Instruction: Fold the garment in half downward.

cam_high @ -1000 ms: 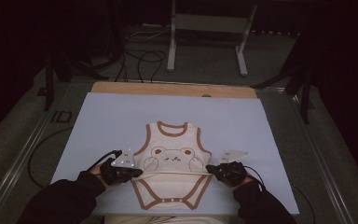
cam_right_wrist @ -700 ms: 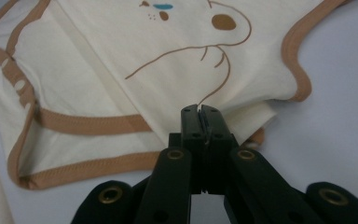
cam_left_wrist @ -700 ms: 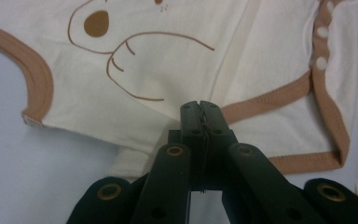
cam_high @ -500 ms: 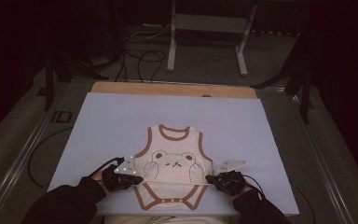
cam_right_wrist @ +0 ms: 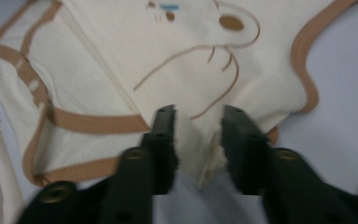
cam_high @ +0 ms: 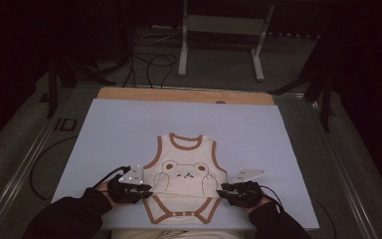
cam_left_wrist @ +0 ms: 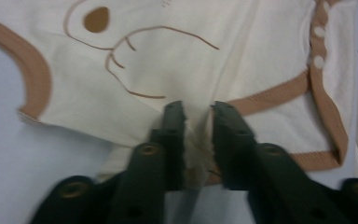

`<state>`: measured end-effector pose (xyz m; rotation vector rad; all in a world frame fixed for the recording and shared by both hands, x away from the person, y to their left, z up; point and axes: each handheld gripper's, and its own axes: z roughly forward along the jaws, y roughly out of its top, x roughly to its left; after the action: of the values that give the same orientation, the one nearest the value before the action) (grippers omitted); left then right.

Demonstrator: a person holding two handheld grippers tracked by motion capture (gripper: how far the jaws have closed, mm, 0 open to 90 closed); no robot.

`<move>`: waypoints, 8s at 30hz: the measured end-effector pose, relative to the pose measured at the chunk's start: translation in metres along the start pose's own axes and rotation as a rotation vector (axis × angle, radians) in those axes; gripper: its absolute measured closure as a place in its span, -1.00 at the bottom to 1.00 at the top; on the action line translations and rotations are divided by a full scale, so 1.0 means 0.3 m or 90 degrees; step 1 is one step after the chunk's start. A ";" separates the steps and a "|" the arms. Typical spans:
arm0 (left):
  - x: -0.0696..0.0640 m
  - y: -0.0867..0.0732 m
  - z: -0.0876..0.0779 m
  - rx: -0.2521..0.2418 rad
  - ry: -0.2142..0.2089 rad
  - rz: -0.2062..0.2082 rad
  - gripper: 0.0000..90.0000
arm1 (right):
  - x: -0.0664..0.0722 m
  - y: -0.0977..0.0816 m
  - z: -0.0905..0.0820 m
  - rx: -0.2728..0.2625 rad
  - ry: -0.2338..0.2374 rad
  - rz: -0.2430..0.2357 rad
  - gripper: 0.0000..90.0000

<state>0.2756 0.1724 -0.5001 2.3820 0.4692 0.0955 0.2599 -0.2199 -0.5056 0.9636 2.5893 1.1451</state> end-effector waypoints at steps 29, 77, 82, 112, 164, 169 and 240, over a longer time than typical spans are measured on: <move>0.088 0.100 -0.064 -0.087 -0.004 -0.060 -0.99 | -0.063 0.186 -0.011 -0.110 -0.017 -0.037 -0.77; 0.325 0.227 0.038 -0.100 0.051 -0.085 -0.99 | -0.271 0.317 0.119 -0.086 -0.027 -0.050 -0.72; 0.357 0.225 0.059 -0.093 0.056 -0.088 -0.99 | -0.292 0.320 0.141 -0.071 -0.028 -0.043 -0.71; 0.525 0.210 0.177 -0.044 0.095 -0.116 -0.41 | -0.407 0.328 0.270 -0.007 -0.033 -0.032 -0.29; 0.518 0.245 0.239 0.004 0.041 -0.116 0.95 | -0.395 0.344 0.322 0.070 -0.042 -0.030 0.83; 0.523 0.251 0.214 -0.015 0.042 -0.112 0.95 | -0.400 0.352 0.308 0.056 -0.049 -0.029 0.83; 0.349 0.289 -0.115 -0.188 0.024 -0.041 0.94 | -0.203 0.489 0.024 -0.128 -0.067 -0.100 0.83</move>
<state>0.3931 0.1715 -0.4236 2.0782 0.5113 0.1694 0.3832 -0.1791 -0.4139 0.7422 2.3662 1.2471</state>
